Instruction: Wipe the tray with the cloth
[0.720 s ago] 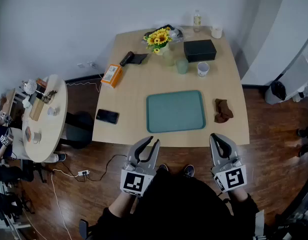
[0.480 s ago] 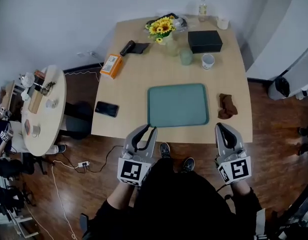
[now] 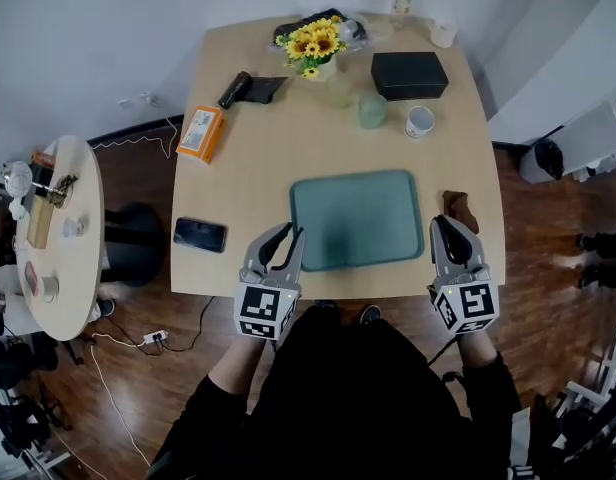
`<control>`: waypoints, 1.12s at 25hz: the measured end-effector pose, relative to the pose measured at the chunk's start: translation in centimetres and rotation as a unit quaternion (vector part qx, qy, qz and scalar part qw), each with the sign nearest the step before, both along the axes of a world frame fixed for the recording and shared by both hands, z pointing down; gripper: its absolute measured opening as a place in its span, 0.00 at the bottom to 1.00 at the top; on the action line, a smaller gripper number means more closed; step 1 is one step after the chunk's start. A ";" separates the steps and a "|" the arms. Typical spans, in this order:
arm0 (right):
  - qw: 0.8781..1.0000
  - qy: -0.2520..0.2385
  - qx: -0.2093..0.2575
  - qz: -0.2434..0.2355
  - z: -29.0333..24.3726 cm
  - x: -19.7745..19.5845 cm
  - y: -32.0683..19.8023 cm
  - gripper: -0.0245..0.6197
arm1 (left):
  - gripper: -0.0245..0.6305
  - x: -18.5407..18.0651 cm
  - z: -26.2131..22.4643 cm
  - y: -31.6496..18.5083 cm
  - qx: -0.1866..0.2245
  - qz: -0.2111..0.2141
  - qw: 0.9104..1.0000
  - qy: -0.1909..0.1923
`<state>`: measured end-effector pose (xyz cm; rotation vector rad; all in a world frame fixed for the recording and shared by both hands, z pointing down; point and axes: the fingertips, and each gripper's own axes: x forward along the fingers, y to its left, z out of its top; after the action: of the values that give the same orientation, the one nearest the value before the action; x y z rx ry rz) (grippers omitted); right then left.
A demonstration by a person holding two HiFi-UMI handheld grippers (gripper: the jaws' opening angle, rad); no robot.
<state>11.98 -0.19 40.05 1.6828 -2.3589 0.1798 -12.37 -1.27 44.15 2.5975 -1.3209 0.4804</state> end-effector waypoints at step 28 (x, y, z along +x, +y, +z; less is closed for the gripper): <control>0.926 0.188 -0.317 0.088 25.2 17.1 -4.2 0.26 | 0.37 -3.3 21.9 -1.8 -0.319 -0.070 0.939 -0.113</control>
<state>29.11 -4.40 65.22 1.4358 -1.6256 0.5331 -15.65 -3.03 66.07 1.9430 -1.1473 1.0100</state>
